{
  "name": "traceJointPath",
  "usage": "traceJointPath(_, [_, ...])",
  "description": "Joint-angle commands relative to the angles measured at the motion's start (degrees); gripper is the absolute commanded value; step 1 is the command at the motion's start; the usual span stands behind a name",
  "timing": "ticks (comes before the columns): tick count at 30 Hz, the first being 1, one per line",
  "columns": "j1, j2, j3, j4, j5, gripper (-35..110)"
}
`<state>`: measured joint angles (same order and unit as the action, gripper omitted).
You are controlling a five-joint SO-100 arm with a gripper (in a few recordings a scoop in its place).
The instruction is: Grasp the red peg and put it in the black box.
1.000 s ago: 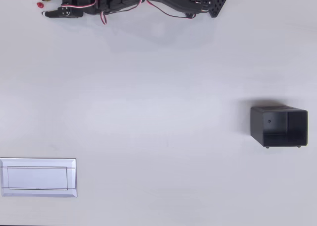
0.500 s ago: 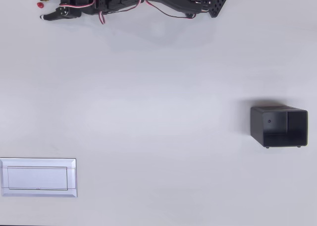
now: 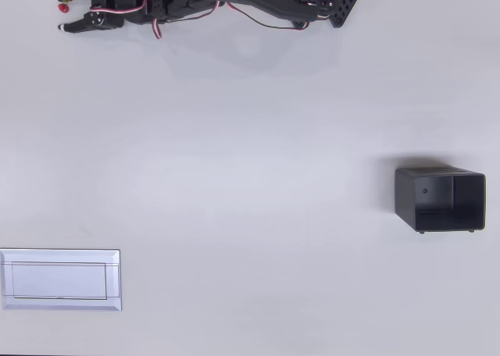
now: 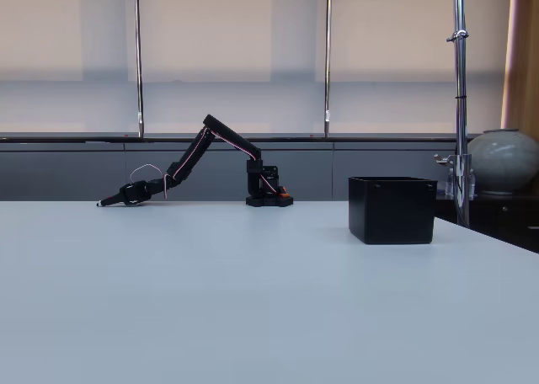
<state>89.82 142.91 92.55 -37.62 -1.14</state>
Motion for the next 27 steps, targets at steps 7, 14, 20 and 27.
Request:
traceJointPath(7, [-0.26, -1.49, -0.97, 0.79, -1.49, 21])
traceJointPath(14, [-0.26, -1.49, -1.14, 0.53, -1.14, 21])
traceJointPath(20, [-0.26, -1.41, -1.14, 0.7, -1.05, 19])
traceJointPath(27, [-0.26, -1.41, -1.05, 0.88, -1.32, 8])
